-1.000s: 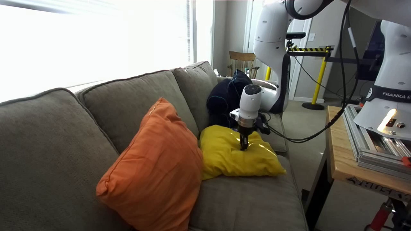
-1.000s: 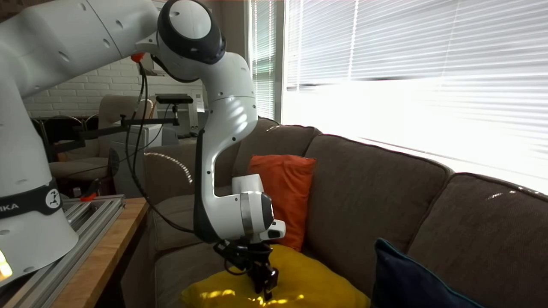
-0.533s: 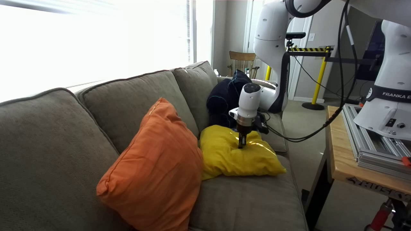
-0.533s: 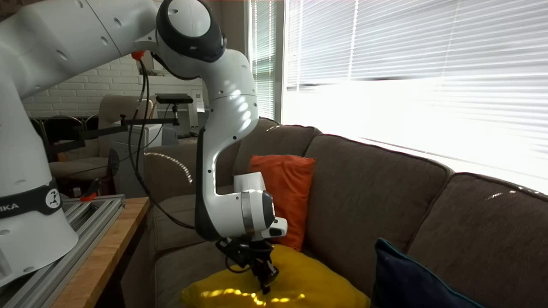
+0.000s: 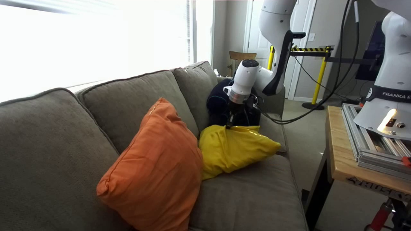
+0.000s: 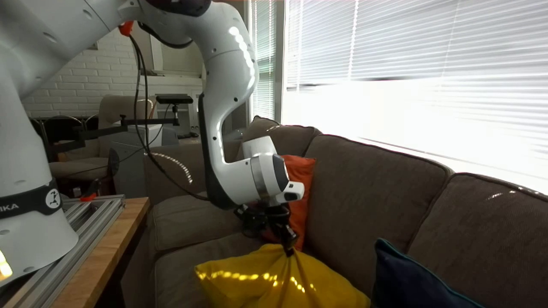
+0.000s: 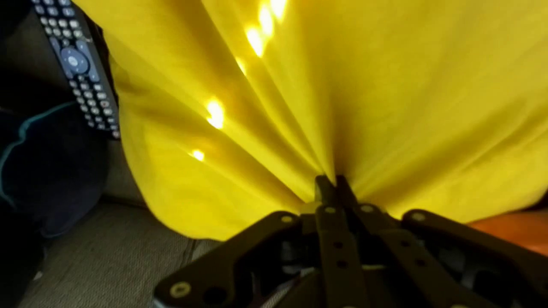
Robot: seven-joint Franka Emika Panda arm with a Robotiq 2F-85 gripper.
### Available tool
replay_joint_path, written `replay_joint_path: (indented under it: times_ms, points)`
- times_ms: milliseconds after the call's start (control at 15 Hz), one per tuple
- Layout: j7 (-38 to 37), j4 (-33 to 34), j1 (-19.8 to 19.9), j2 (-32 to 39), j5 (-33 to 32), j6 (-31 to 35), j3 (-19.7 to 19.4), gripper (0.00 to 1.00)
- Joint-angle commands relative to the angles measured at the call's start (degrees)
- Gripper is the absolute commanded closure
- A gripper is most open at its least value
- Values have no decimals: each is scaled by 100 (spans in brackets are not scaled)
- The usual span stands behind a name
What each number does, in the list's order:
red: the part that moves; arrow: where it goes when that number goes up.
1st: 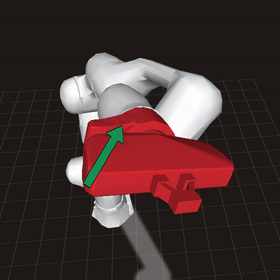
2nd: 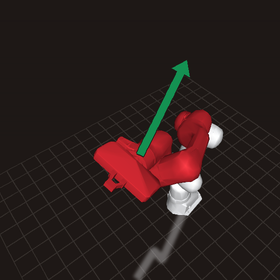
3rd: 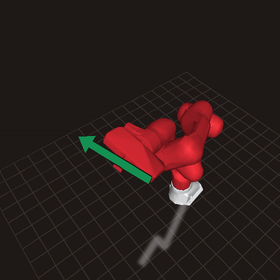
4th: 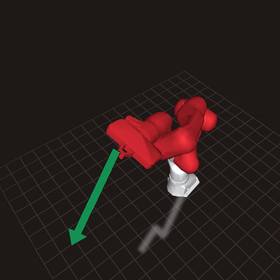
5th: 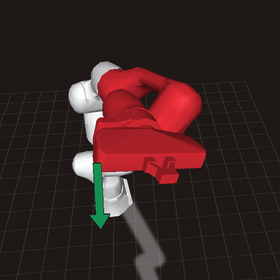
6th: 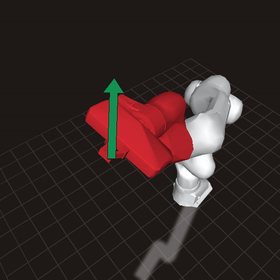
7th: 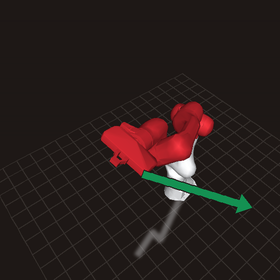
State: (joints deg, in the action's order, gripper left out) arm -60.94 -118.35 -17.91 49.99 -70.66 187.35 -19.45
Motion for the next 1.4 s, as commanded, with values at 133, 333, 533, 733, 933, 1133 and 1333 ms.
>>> replay_joint_path:
  times_ms: [133, 333, 533, 733, 933, 1133, 1333]
  points:
    - [-170, -755, -349, -1288, -114, 109, -382, 100]
    - [-61, -1018, -362, -1748, -183, 96, -504, 100]
    - [139, -1374, -272, -2271, -318, 87, -554, 100]
    - [340, -1653, -246, -2703, -374, -7, -575, 100]
    - [477, -1871, -246, -3142, -409, -22, -590, 100]
    - [678, -2145, -220, -3713, -413, -99, -476, 100]
    - [851, -2378, -220, -4222, -222, -379, -309, 100]
